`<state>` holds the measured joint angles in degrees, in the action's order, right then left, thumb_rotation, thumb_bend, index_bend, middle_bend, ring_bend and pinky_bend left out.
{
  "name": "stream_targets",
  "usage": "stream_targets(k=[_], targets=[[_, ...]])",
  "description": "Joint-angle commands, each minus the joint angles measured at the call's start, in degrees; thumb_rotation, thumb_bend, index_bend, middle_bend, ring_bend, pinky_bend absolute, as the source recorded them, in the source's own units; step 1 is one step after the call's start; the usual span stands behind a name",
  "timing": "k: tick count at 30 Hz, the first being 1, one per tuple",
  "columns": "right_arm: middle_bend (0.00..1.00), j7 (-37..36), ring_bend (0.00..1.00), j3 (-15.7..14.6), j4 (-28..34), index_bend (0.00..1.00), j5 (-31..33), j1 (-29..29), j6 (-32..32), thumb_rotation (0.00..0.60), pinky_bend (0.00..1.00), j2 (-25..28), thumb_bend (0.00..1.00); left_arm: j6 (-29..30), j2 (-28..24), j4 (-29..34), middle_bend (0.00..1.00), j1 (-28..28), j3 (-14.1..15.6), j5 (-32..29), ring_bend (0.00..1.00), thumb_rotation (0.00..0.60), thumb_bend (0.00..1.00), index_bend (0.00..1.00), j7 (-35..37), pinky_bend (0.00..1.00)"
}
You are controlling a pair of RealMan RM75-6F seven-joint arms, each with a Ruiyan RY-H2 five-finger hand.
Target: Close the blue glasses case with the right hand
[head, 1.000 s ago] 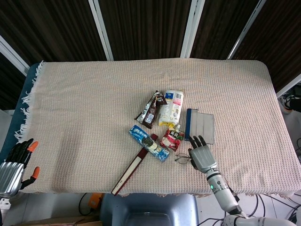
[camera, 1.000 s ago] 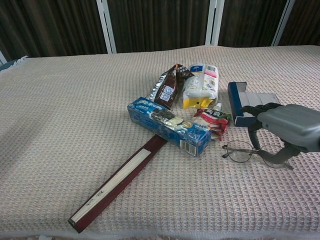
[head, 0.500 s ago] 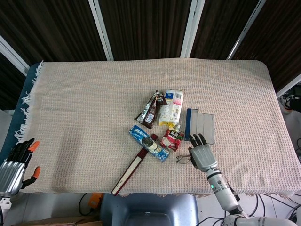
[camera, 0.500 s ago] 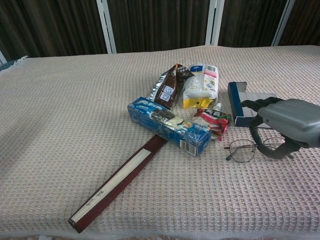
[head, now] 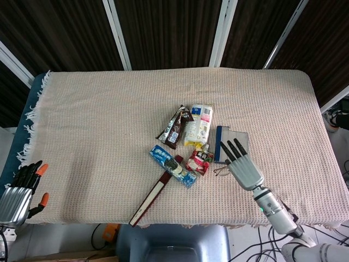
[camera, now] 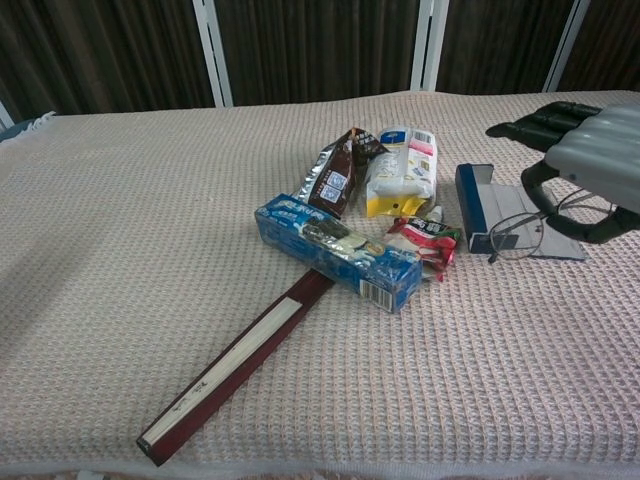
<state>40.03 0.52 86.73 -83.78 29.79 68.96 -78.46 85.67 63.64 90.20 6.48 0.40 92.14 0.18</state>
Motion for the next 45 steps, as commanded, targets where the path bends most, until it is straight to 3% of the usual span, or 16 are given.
stream_targets(k=[1,7,13,17,30,45], targets=[[0.1,-3.6,0.0,-0.4,-5.9,0.75,-4.4,2.2,-0.7,0.6,0.0,3.5,0.56,-0.7,0.6,0.4,0.0,0.2,-0.2,-0.7,0.0,0.6,0.43,0.0,-1.6,0.07],[0.1,-8.5,0.0,-1.1,-16.1,0.75,-9.4,5.6,-3.7,0.6,0.0,4.4,0.56,-2.1,1.6,1.0,0.0,0.8,-0.8,-2.3,0.0,0.6,0.43,0.0,-4.7,0.07],[0.1,-11.9,0.0,-2.4,-27.4,0.76,-14.4,9.3,-6.0,0.6,0.0,1.3,0.56,-3.3,2.5,1.4,0.0,1.4,-1.4,-3.6,0.0,0.6,0.43,0.0,-7.2,0.07],[0.1,-14.4,0.0,-2.8,-31.2,0.76,-15.2,11.0,-8.1,0.6,0.0,-0.8,0.56,-4.1,2.9,1.6,0.0,1.8,-1.5,-4.2,0.0,0.6,0.43,0.0,-8.2,0.07],[0.1,-19.3,0.0,-4.6,-36.9,0.76,-18.3,15.5,-11.4,0.6,0.0,-4.7,0.56,-4.9,3.1,1.4,0.0,2.4,-2.1,-5.6,0.0,0.6,0.43,0.0,-8.6,0.07],[0.1,-18.2,0.0,-4.8,-41.5,0.76,-18.6,19.0,-15.3,0.6,0.0,-9.7,0.56,-5.4,3.2,1.3,0.0,2.7,-2.2,-6.6,0.0,0.6,0.43,0.0,-8.9,0.07]])
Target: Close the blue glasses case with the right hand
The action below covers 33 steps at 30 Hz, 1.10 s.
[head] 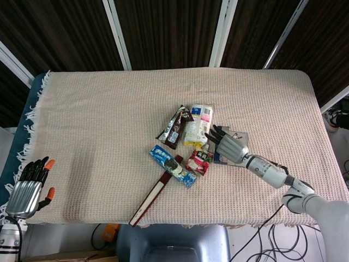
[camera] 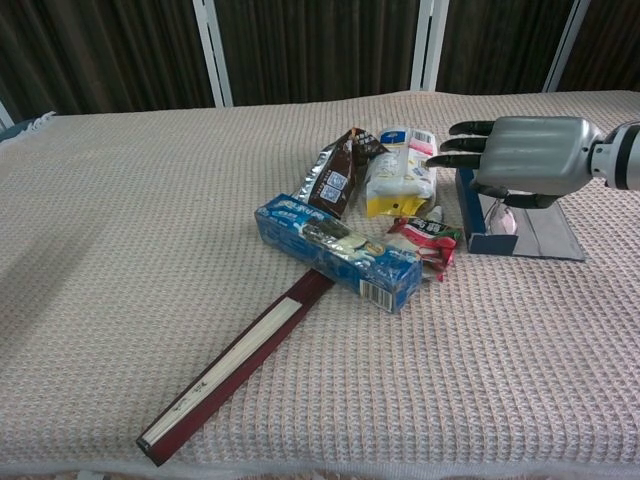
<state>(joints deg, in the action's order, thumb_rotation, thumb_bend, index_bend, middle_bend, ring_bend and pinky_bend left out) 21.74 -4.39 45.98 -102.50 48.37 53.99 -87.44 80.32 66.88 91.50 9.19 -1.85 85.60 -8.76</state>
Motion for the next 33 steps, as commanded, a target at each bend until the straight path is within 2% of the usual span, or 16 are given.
stream_targets(k=[1,8,10,13,16,22,26,30,33], targets=[[0.1,0.1,0.0,0.1,-1.0,0.76,0.2,0.5,-0.4,0.6,0.0,-1.2,0.56,-0.1,0.0,0.0,0.0,0.1,0.0,-0.1,0.0,0.6,0.43,0.0,0.0,0.07],[0.1,-0.5,0.0,-0.2,-3.6,0.72,-0.1,0.8,0.6,0.6,0.0,-3.6,0.55,-0.1,-0.1,0.0,0.0,0.1,0.1,-0.1,0.0,0.6,0.43,0.0,0.0,0.07],[0.1,-0.5,0.0,-0.2,-4.3,0.68,-0.2,0.8,0.9,0.6,0.0,-4.0,0.49,-0.1,-0.1,0.1,0.0,0.1,0.0,-0.2,0.0,0.6,0.43,0.0,0.0,0.07],[0.1,-0.2,0.0,0.1,-6.6,0.59,0.2,0.2,2.5,0.6,0.0,-5.6,0.3,-0.1,-0.2,0.1,0.0,0.0,0.0,-0.4,0.0,0.6,0.43,0.0,0.1,0.07],[0.1,-1.0,0.0,1.3,-9.3,0.55,1.3,-0.7,5.0,0.6,0.0,-7.8,0.23,-0.3,-0.2,0.2,0.0,0.1,0.1,-0.4,0.0,0.6,0.43,0.0,0.1,0.07],[0.1,-3.3,0.0,2.3,-11.1,0.51,2.7,-1.5,7.8,0.6,0.0,-8.8,0.21,0.1,-0.3,0.4,0.0,0.0,0.1,-0.4,0.0,0.6,0.43,0.0,0.1,0.07],[0.09,-6.0,0.0,2.5,-10.7,0.5,3.2,-3.2,11.8,0.6,0.0,-7.6,0.21,0.2,-0.3,0.4,0.0,0.0,0.2,-0.3,0.0,0.6,0.43,0.0,0.2,0.07],[0.08,-10.5,0.0,1.1,-9.1,0.47,2.6,-5.9,15.7,0.6,0.0,-4.7,0.21,0.5,-0.4,0.4,0.0,-0.1,0.3,-0.1,0.0,0.6,0.43,0.0,0.2,0.07],[0.08,-14.5,0.0,-1.1,-9.2,0.51,1.4,-8.2,17.9,0.6,0.0,-2.9,0.21,0.6,-0.3,0.5,0.0,-0.2,0.4,0.2,0.0,0.6,0.43,0.0,0.0,0.07]])
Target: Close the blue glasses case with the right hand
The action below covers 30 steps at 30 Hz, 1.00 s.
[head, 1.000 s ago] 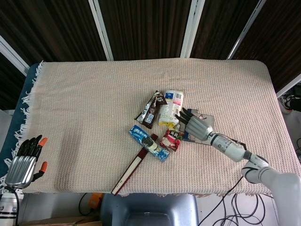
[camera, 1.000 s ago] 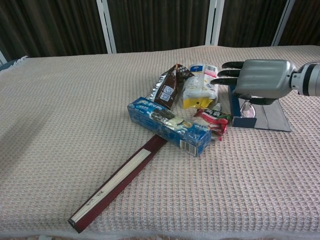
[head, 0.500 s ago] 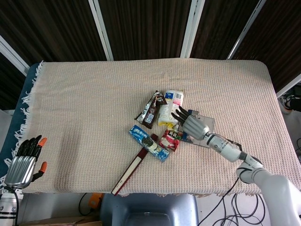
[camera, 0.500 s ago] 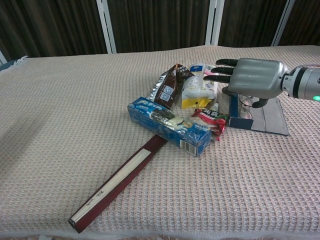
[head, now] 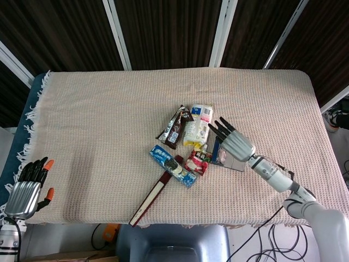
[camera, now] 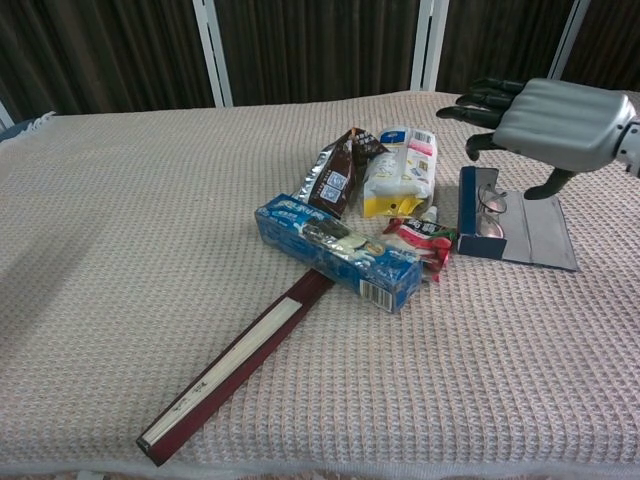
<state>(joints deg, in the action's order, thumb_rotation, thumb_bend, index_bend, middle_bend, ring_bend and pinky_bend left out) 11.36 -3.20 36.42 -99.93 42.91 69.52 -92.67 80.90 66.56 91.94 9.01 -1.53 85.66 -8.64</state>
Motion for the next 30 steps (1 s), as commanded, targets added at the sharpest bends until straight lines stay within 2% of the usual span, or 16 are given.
stream_targets(k=[1,9,17,30], targets=[[0.08,-5.0,0.0,-3.0,-0.1,0.53,-1.5,-3.4,2.8,0.6,0.0,2.6,0.21,0.0,0.1,0.1,0.0,0.0,0.1,0.2,0.0,0.6,0.43,0.0,-0.2,0.07],[0.08,-12.7,0.0,-6.9,-10.9,0.57,-3.7,-6.8,4.1,0.6,0.0,-0.4,0.21,0.4,0.3,0.3,0.0,-0.1,0.6,1.1,0.0,0.6,0.43,0.0,-0.9,0.07],[0.08,-18.4,0.0,-8.1,-20.5,0.59,-4.4,-6.8,2.6,0.6,0.0,-5.8,0.23,0.2,0.5,0.3,0.0,0.0,0.6,1.0,0.0,0.6,0.43,0.0,-1.4,0.07],[0.08,-20.2,0.0,-8.7,-25.0,0.62,-4.3,-6.2,1.1,0.6,0.0,-9.8,0.33,0.2,0.6,0.2,0.0,0.0,0.4,0.6,0.0,0.6,0.43,0.0,-1.6,0.07]])
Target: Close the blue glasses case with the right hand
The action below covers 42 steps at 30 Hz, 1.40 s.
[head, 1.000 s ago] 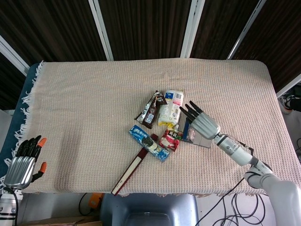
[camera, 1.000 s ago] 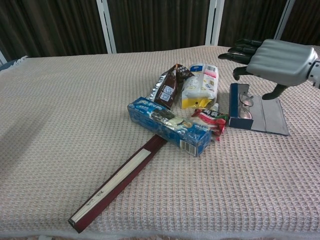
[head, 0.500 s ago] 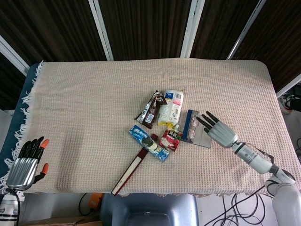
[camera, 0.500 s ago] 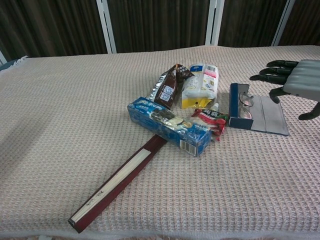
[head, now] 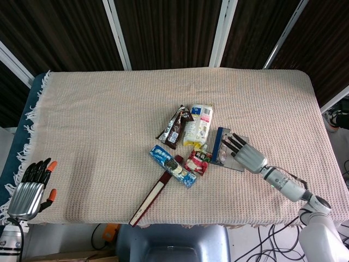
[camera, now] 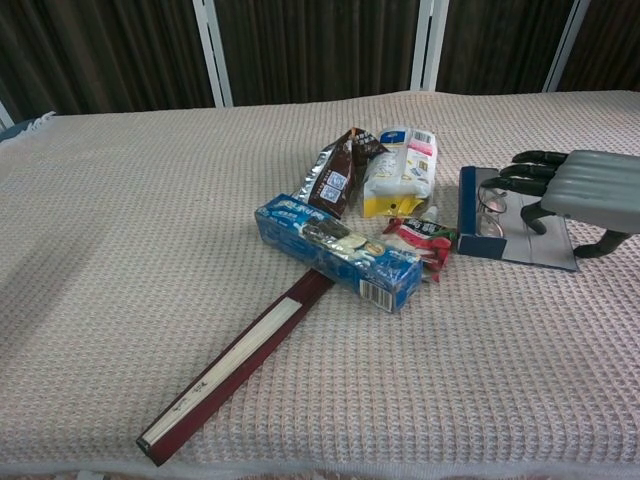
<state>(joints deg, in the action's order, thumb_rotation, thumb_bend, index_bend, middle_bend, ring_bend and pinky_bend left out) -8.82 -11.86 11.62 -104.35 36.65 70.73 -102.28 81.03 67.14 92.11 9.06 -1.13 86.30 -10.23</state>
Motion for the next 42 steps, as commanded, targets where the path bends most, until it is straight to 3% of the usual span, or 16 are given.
stream_targets(k=[1,5,19,42], targets=[[0.08,0.0,0.0,0.0,-0.3,0.63,0.2,0.1,-0.2,0.6,0.0,-0.2,0.33,0.0,0.0,0.0,0.0,0.0,0.0,-0.1,0.0,0.6,0.43,0.0,-0.1,0.07],[0.08,-0.4,0.0,0.3,-0.4,0.63,0.6,0.1,-0.4,0.6,0.0,-0.6,0.34,0.0,0.1,0.0,0.0,0.0,-0.1,-0.2,0.0,0.6,0.43,0.0,-0.4,0.07],[0.07,-0.6,0.0,1.1,-1.0,0.69,1.9,0.8,-1.0,0.6,0.0,-2.0,0.55,0.7,0.2,0.1,0.0,-0.3,-0.2,-0.2,0.0,0.6,0.43,0.0,-0.6,0.07],[0.07,2.0,0.0,2.7,0.2,0.66,3.5,3.8,-0.7,0.6,0.0,-3.2,0.55,1.5,0.0,0.0,0.0,-0.7,-0.3,0.1,0.0,0.6,0.43,0.0,0.0,0.07]])
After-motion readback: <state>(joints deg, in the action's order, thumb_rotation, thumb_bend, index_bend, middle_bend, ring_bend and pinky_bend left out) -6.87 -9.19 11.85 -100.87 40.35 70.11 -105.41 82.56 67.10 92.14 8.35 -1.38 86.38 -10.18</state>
